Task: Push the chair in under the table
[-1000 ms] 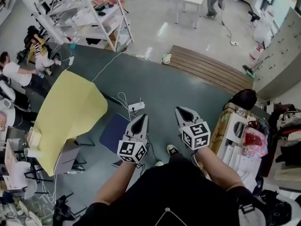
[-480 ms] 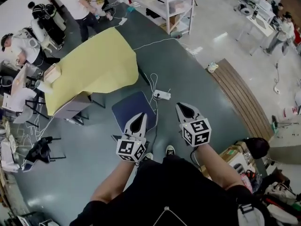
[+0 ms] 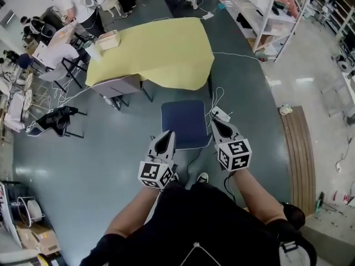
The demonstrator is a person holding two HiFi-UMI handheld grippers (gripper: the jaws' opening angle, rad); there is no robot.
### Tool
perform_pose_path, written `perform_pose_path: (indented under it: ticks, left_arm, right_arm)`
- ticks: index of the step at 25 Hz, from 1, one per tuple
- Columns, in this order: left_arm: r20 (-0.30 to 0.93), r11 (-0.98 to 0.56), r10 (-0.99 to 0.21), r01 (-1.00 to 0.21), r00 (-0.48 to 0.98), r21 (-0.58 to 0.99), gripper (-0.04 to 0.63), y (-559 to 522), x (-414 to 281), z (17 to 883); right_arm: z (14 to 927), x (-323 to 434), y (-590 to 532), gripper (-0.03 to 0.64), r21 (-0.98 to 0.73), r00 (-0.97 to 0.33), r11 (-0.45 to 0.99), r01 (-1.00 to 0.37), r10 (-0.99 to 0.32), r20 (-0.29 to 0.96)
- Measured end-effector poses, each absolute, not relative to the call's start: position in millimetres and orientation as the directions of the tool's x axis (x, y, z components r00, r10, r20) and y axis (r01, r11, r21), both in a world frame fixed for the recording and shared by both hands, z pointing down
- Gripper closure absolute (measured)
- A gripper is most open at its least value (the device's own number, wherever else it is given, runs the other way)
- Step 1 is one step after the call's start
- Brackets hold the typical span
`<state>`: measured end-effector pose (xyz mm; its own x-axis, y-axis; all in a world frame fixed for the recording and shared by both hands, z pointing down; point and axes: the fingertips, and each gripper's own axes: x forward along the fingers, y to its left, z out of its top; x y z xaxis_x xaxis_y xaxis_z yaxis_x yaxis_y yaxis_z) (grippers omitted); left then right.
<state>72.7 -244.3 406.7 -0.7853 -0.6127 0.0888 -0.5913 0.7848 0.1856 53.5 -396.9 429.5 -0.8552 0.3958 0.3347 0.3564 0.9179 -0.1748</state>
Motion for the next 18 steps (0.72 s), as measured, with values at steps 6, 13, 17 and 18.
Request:
perform_pose_path:
  ticks: [6,13,17,18]
  left_arm:
    - [0.099,0.844,-0.526,-0.505,-0.845,0.177,0.586,-183.5,69.4,406.7]
    - [0.133,0.878,-0.472,-0.451,-0.872,0.162,0.584,-134.9,60.1,409.7]
    - [0.143,0.875,-0.479,-0.457,-0.866,0.162,0.585,-124.7,59.0,411.2]
    - [0.148,0.873,-0.483,-0.460,-0.863,0.163,0.586,-123.2,58.4,411.8]
  right_arm:
    - [425.4,37.2,-341.6,0.601,-0.160,-0.825,0.887,0.433,0.462,0.326]
    - [421.7,33.2,-304.0,0.601,-0.156,-0.826,0.886,0.437,0.464,0.321]
    - [418.1,34.5,-292.6,0.601,-0.162,-0.829,0.886,0.435,0.464,0.311]
    - [417.0,34.6,-290.8,0.601,-0.163,-0.830,0.886,0.434,0.464,0.309]
